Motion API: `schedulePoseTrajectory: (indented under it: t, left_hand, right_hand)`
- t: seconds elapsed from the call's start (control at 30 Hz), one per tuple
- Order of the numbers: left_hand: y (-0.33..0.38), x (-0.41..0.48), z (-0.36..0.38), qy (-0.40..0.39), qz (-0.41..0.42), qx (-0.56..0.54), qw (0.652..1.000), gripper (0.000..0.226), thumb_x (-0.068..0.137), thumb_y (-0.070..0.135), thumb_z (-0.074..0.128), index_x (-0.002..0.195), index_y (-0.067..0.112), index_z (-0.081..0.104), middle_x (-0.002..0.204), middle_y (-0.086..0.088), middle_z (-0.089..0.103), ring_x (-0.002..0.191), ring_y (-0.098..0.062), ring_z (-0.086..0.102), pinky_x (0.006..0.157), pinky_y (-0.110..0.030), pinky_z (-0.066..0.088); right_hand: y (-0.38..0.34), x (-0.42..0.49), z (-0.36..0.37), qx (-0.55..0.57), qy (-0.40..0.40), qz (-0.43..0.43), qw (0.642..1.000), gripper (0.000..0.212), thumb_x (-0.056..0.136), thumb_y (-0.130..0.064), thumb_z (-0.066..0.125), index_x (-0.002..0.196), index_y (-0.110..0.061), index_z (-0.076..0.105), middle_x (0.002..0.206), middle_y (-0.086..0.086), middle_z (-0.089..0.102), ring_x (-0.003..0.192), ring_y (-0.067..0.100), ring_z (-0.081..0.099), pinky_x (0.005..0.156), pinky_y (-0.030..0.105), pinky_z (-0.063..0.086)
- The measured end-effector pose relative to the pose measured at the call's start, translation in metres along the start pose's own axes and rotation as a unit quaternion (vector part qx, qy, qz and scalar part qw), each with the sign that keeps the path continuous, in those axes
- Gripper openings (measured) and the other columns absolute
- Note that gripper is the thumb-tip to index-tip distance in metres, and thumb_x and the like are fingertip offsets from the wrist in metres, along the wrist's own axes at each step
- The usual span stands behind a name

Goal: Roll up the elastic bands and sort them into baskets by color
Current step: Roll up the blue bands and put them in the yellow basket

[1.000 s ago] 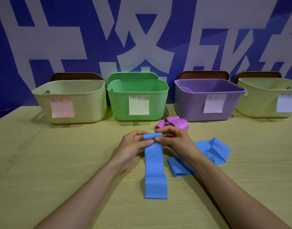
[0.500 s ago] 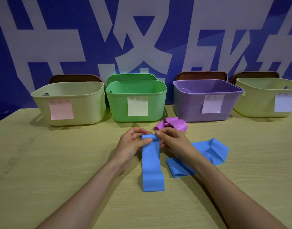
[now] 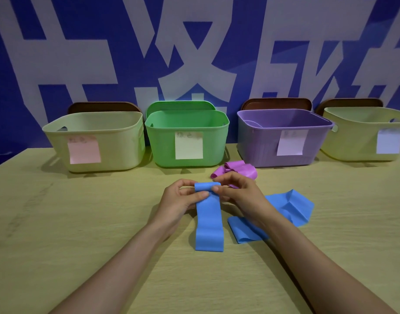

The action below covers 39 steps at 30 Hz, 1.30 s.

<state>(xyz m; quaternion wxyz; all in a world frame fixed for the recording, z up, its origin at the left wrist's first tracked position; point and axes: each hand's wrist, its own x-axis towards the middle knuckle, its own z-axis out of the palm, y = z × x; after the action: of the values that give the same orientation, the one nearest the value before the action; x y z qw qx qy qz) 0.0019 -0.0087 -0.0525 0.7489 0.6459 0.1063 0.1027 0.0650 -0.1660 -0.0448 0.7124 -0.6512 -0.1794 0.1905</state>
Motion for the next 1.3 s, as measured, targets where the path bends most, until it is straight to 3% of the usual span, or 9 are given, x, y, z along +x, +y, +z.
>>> schedulePoseTrajectory:
  t: [0.13, 0.33, 0.47, 0.63, 0.8, 0.97, 1.07, 1.23, 1.3]
  left_hand:
    - [0.0020, 0.0006, 0.0007, 0.001, 0.001, -0.026, 1.000, 0.024, 0.078, 0.008, 0.072, 0.099, 0.004, 0.063, 0.093, -0.011, 0.073, 0.083, -0.018, 0.071, 0.075, -0.027, 0.057]
    - [0.0008, 0.0013, -0.0015, 0.000, 0.016, -0.010, 1.000, 0.023, 0.077, 0.001, 0.072, 0.097, 0.005, 0.062, 0.096, -0.010, 0.073, 0.086, -0.020, 0.070, 0.072, -0.029, 0.055]
    - [0.0020, 0.0007, -0.0009, -0.007, 0.031, -0.021, 0.999, 0.030, 0.075, -0.004, 0.072, 0.101, 0.005, 0.060, 0.101, -0.008, 0.072, 0.094, -0.022, 0.069, 0.080, -0.035, 0.055]
    - [0.0012, 0.0012, 0.0010, -0.011, 0.024, -0.031, 0.999, 0.035, 0.076, -0.002, 0.072, 0.107, 0.007, 0.057, 0.108, -0.008, 0.069, 0.098, -0.022, 0.067, 0.082, -0.035, 0.055]
    - [-0.0017, -0.0001, 0.0014, -0.017, -0.031, -0.008, 0.999, 0.040, 0.074, 0.004, 0.076, 0.110, 0.008, 0.057, 0.098, -0.013, 0.072, 0.089, -0.027, 0.071, 0.078, -0.037, 0.055]
    - [0.0015, -0.0005, 0.0014, -0.020, -0.006, -0.012, 1.000, 0.030, 0.076, 0.006, 0.074, 0.102, 0.009, 0.058, 0.094, -0.009, 0.073, 0.082, -0.020, 0.071, 0.066, -0.028, 0.054]
    - [0.0010, -0.0007, 0.0026, -0.016, 0.000, -0.020, 1.000, 0.021, 0.080, 0.010, 0.070, 0.098, 0.009, 0.058, 0.093, -0.013, 0.072, 0.084, -0.023, 0.069, 0.078, -0.035, 0.055]
    - [-0.0001, -0.0003, -0.0012, -0.019, 0.018, -0.015, 1.000, 0.023, 0.080, 0.004, 0.070, 0.099, 0.013, 0.061, 0.096, -0.013, 0.073, 0.082, -0.025, 0.069, 0.072, -0.035, 0.054]
    - [0.0005, -0.0002, -0.0016, -0.019, 0.024, -0.012, 0.999, 0.026, 0.079, 0.002, 0.070, 0.101, 0.014, 0.060, 0.097, -0.011, 0.073, 0.082, -0.025, 0.070, 0.068, -0.032, 0.054]
  right_hand:
    - [0.0010, 0.0017, -0.0005, -0.003, 0.006, -0.013, 1.000, 0.022, 0.074, 0.008, 0.072, 0.084, -0.011, 0.067, 0.093, 0.007, 0.069, 0.086, 0.016, 0.068, 0.070, 0.024, 0.054]
    - [-0.0003, -0.0001, 0.0004, -0.016, -0.018, 0.004, 1.000, 0.028, 0.075, 0.014, 0.066, 0.088, -0.012, 0.065, 0.090, 0.006, 0.069, 0.079, 0.016, 0.069, 0.072, 0.032, 0.058]
    - [0.0030, 0.0009, 0.0000, -0.061, -0.019, -0.003, 0.998, 0.029, 0.080, -0.015, 0.074, 0.107, -0.017, 0.063, 0.111, 0.006, 0.063, 0.094, 0.020, 0.065, 0.080, 0.034, 0.055]
    - [0.0025, -0.0003, 0.0034, -0.021, -0.018, 0.025, 0.999, 0.025, 0.084, -0.025, 0.069, 0.101, -0.007, 0.064, 0.086, 0.016, 0.055, 0.074, 0.026, 0.049, 0.058, 0.028, 0.040]
    - [-0.0004, -0.0021, 0.0008, 0.031, -0.013, 0.012, 0.999, 0.022, 0.084, -0.010, 0.069, 0.104, -0.006, 0.063, 0.102, 0.013, 0.066, 0.085, 0.024, 0.068, 0.068, 0.030, 0.056]
    - [0.0010, 0.0005, -0.0009, 0.006, -0.008, -0.016, 1.000, 0.024, 0.078, 0.005, 0.070, 0.092, -0.013, 0.067, 0.111, 0.014, 0.065, 0.093, 0.020, 0.067, 0.073, 0.029, 0.055]
    - [0.0004, -0.0003, -0.0004, -0.009, -0.006, -0.025, 1.000, 0.026, 0.076, 0.009, 0.070, 0.090, -0.013, 0.067, 0.105, 0.011, 0.066, 0.088, 0.015, 0.067, 0.073, 0.026, 0.055]
    - [0.0001, -0.0008, 0.0010, -0.031, -0.017, 0.002, 0.999, 0.033, 0.076, 0.001, 0.074, 0.103, -0.015, 0.064, 0.103, 0.000, 0.068, 0.088, 0.019, 0.068, 0.081, 0.045, 0.055]
    - [0.0006, -0.0004, 0.0009, -0.052, -0.015, 0.001, 0.999, 0.031, 0.078, -0.016, 0.076, 0.107, -0.018, 0.064, 0.106, 0.003, 0.066, 0.091, 0.021, 0.067, 0.080, 0.040, 0.055]
